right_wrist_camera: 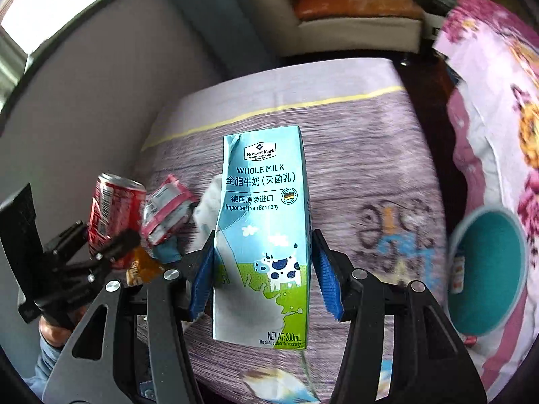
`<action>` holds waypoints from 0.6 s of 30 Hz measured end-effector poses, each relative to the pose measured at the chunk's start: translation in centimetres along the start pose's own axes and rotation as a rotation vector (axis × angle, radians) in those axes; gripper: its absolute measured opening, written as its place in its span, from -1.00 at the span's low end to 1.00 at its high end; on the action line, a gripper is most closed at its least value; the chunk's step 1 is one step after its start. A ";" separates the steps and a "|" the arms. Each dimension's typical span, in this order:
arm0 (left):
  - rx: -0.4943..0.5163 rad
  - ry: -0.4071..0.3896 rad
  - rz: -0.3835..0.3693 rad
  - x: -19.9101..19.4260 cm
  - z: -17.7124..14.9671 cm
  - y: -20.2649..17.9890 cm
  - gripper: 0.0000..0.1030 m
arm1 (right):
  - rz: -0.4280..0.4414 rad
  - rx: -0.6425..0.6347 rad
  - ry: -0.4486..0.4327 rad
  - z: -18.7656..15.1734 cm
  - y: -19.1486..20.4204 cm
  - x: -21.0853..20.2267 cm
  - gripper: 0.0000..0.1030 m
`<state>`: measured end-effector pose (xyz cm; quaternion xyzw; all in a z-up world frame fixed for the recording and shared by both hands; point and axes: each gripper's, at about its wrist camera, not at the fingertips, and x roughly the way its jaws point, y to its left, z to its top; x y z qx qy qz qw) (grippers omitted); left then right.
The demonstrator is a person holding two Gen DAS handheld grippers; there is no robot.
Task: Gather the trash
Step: 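Grasp the red Coca-Cola can with the left tool while the right tool grasps the milk carton, then carry the can and milk carton over the bin and release both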
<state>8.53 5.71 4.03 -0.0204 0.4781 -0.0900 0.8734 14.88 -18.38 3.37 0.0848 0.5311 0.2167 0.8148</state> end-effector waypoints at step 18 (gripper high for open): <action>0.280 0.131 -0.108 9.1 1.8 -19.3 0.20 | -0.011 0.300 -0.176 -5.7 -16.8 -7.4 0.00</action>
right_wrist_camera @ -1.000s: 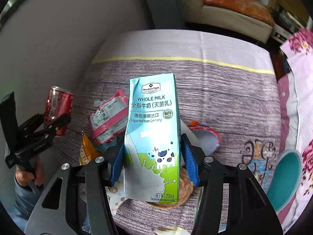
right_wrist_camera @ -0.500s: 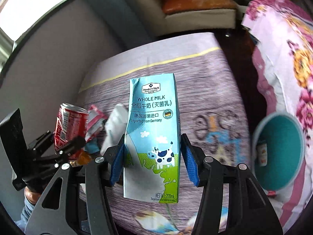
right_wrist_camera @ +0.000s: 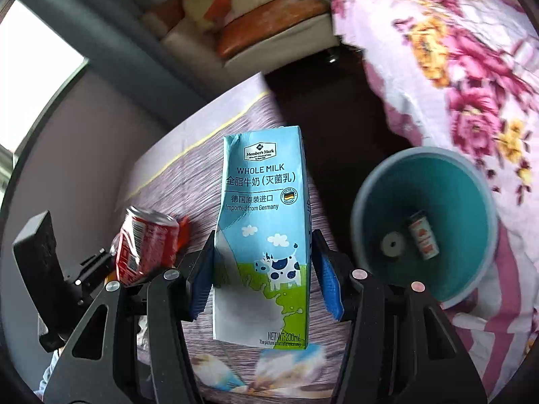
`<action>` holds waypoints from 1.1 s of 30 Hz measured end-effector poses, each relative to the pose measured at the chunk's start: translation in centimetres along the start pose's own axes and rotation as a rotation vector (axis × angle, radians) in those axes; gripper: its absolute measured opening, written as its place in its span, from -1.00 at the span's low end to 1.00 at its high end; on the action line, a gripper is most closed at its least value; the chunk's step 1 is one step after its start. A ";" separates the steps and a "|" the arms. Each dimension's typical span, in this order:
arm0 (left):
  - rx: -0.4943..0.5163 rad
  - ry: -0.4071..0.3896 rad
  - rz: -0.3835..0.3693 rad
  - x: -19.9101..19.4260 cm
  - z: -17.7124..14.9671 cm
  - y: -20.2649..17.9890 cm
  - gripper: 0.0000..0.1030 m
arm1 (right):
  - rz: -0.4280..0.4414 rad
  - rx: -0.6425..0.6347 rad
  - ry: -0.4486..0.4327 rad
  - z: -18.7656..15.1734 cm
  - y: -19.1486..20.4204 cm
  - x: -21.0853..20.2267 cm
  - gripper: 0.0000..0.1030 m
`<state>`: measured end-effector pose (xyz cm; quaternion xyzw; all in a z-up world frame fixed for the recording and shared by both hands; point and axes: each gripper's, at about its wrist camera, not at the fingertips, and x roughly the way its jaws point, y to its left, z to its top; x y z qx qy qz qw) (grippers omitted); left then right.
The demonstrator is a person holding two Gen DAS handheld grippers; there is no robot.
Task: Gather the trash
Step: 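Carry the can and milk carton over the bin and release both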
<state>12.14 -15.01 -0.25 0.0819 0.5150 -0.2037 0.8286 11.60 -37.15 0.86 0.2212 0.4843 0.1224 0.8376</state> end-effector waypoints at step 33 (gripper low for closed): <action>0.210 0.204 -0.116 14.4 4.5 -15.6 0.21 | -0.145 0.272 -0.096 -1.7 -17.5 -3.2 0.00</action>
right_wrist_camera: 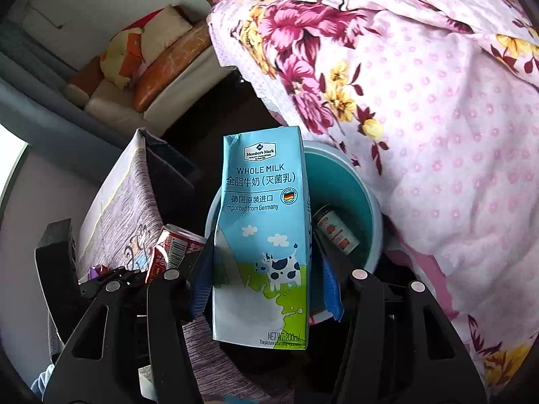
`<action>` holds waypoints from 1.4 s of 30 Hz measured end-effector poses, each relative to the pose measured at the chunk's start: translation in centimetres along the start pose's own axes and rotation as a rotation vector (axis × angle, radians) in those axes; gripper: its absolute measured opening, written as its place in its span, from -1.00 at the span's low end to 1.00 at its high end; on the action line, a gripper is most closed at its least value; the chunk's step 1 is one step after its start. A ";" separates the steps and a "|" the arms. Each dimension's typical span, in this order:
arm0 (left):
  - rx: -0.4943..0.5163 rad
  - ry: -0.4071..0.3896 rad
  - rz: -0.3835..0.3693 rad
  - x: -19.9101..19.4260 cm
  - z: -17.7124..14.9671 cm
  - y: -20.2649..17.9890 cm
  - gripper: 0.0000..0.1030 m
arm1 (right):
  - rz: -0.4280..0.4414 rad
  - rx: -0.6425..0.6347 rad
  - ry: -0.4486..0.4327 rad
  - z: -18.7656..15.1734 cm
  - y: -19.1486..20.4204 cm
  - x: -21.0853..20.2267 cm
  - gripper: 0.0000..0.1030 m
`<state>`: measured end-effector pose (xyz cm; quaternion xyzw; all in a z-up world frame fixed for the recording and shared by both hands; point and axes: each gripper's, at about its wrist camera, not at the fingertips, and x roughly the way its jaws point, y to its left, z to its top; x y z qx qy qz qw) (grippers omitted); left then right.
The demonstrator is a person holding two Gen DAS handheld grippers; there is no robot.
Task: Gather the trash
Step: 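Carry the can and milk carton over the bin and release both, then return both tools to the table and approach the remaining trash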
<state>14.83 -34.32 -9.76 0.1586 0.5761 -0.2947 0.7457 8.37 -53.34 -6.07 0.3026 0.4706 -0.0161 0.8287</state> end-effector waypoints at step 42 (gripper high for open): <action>-0.210 -0.101 -0.030 -7.9 -6.2 7.2 0.79 | -0.051 -0.042 0.079 -1.3 5.6 0.8 0.50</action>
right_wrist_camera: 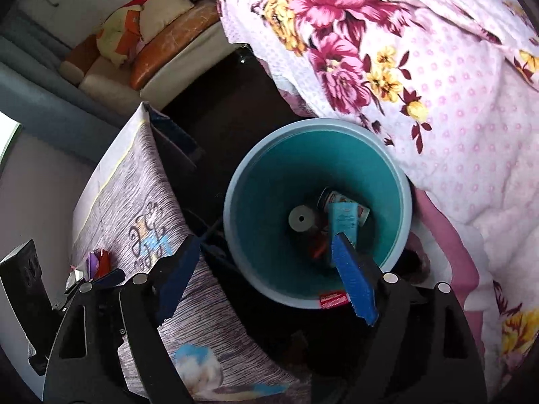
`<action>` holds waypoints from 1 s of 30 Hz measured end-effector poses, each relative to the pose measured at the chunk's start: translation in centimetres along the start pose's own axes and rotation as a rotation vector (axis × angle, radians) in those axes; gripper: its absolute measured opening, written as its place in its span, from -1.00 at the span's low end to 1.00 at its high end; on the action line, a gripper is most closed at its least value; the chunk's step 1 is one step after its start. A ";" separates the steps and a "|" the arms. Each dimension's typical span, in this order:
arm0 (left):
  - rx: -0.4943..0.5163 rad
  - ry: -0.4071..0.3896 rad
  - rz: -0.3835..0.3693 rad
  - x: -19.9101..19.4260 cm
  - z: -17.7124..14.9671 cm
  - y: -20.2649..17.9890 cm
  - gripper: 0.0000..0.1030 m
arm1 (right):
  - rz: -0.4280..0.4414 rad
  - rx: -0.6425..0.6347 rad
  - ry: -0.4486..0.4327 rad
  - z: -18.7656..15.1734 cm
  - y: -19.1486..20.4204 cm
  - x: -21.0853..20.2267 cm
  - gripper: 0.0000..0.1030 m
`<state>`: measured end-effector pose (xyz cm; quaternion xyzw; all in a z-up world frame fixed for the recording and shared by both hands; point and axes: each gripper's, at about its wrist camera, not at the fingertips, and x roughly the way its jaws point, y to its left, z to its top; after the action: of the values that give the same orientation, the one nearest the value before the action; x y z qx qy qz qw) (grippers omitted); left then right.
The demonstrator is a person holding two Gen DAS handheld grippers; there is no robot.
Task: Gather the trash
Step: 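Return both tools to the table and approach the remaining trash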
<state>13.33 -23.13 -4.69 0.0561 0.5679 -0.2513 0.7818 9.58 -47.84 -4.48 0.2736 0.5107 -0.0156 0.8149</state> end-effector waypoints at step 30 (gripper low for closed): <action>-0.221 -0.179 0.249 -15.0 -10.9 19.7 0.79 | 0.016 -0.567 0.169 -8.0 25.6 3.8 0.51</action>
<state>9.52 2.99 1.37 0.0171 0.5089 -0.0928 0.8556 12.65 -21.44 0.69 0.0394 0.5588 0.1569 0.8134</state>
